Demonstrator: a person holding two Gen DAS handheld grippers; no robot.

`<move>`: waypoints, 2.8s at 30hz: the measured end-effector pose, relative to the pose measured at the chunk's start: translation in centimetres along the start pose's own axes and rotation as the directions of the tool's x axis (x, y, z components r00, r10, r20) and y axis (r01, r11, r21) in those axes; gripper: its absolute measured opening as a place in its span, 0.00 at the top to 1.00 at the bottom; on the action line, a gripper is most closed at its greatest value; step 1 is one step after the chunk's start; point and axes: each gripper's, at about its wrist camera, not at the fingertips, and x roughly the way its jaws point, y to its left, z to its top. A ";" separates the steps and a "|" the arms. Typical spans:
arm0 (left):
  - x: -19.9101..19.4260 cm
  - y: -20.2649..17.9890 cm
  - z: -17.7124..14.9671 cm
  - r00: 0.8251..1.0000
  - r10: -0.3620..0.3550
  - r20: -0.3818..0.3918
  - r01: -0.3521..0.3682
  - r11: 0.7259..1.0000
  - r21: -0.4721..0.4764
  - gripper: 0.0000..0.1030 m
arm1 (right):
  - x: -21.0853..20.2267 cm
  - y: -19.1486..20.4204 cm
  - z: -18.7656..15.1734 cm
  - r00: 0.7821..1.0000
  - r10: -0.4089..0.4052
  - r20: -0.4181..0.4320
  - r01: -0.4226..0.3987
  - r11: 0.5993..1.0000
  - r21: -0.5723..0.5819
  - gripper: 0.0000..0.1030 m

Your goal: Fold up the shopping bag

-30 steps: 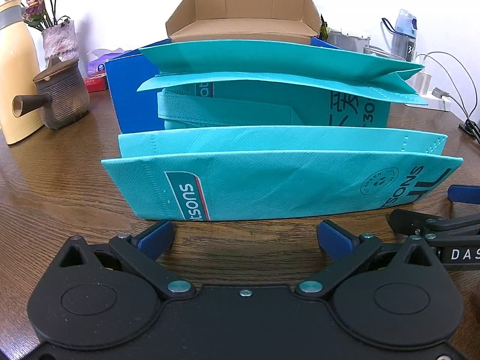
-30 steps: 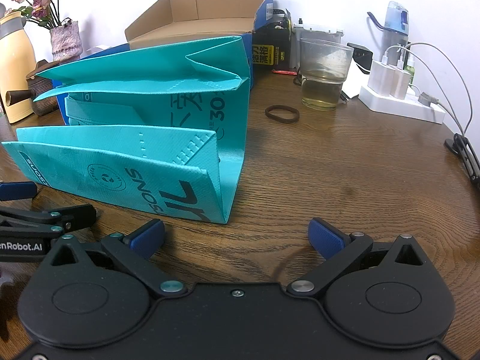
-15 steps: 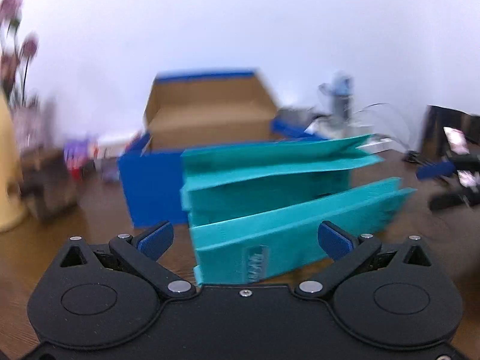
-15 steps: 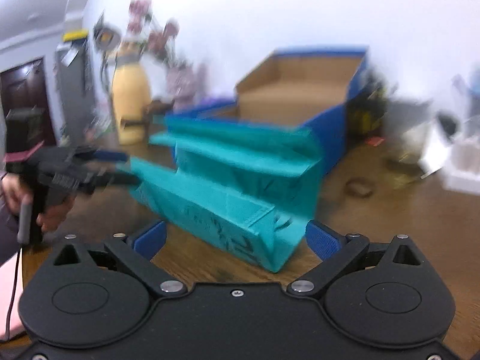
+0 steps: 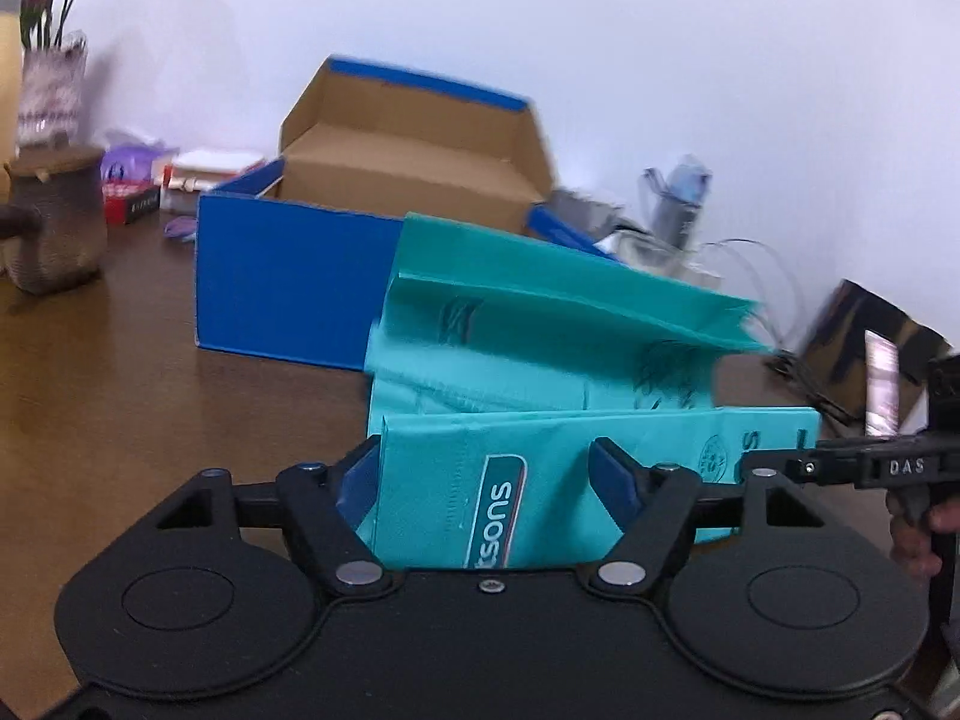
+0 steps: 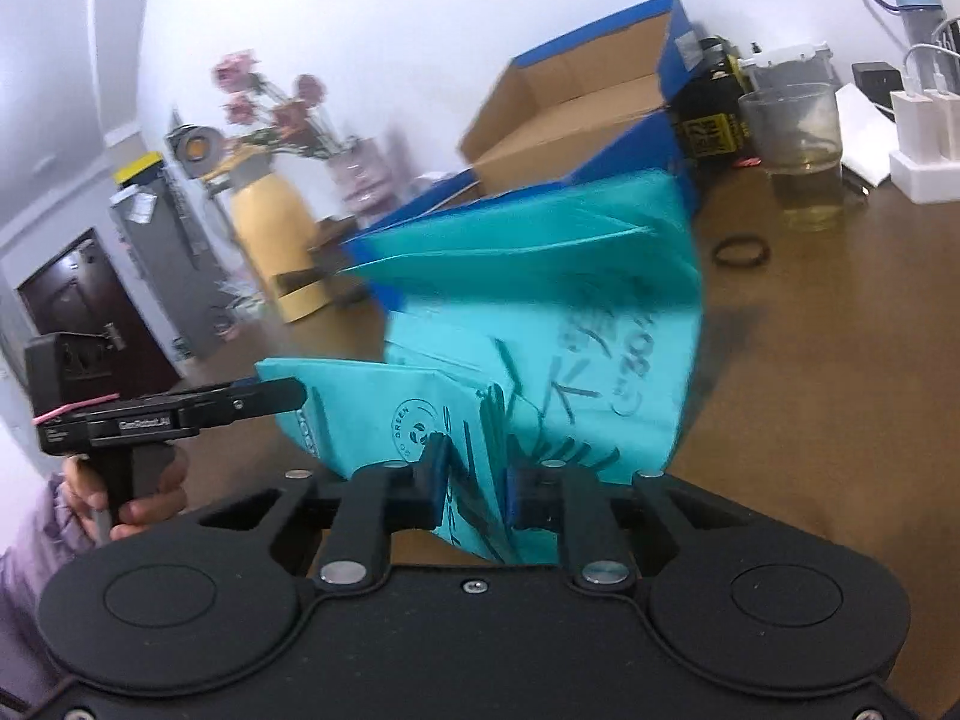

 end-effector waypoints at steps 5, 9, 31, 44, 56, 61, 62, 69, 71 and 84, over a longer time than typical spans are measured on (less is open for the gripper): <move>-5.3 -2.1 -3.1 1.000 0.003 -0.014 -0.003 1.000 -0.019 0.31 | -4.2 1.8 -4.4 0.998 0.068 0.019 -0.069 0.993 0.091 0.83; -7.5 -5.2 -4.7 0.998 0.060 -0.013 -0.059 0.997 0.056 0.31 | -4.6 1.9 -5.7 0.998 0.065 0.026 -0.068 0.988 0.141 0.79; -6.8 -12.6 -7.0 0.959 0.258 0.118 -0.279 0.934 0.223 0.29 | -3.9 8.7 -9.1 0.947 -0.317 0.054 0.318 0.894 -0.316 0.71; -4.2 -11.9 -10.7 0.959 0.268 0.088 -0.282 0.923 0.261 0.21 | -6.8 11.6 -11.0 0.832 -0.463 0.305 0.554 0.717 -0.423 0.73; -5.1 -11.4 -10.6 0.969 0.232 0.084 -0.246 0.932 0.265 0.19 | -5.0 8.3 -11.4 0.925 -0.325 0.197 0.369 0.891 -0.264 0.75; -8.1 -11.1 -10.7 0.979 0.104 0.178 -0.156 0.938 0.308 0.00 | -5.1 8.0 -11.3 0.927 -0.322 0.191 0.364 0.893 -0.263 0.75; -8.5 -11.2 -10.8 0.981 0.074 0.178 -0.131 0.934 0.331 0.00 | -5.1 8.0 -11.2 0.929 -0.321 0.184 0.361 0.894 -0.264 0.75; -7.0 -11.6 -12.3 0.997 0.011 0.073 -0.039 0.919 0.393 0.00 | -5.1 7.8 -10.7 0.941 -0.299 0.157 0.331 0.908 -0.256 0.74; -6.9 -11.4 -12.1 0.999 -0.011 0.037 -0.004 0.926 0.377 0.00 | -5.1 7.7 -10.5 0.946 -0.290 0.144 0.319 0.912 -0.258 0.74; -6.1 -10.6 -11.6 0.997 -0.073 -0.032 0.080 0.930 0.359 0.00 | -5.2 6.5 -9.8 0.972 -0.220 0.082 0.234 0.945 -0.228 0.73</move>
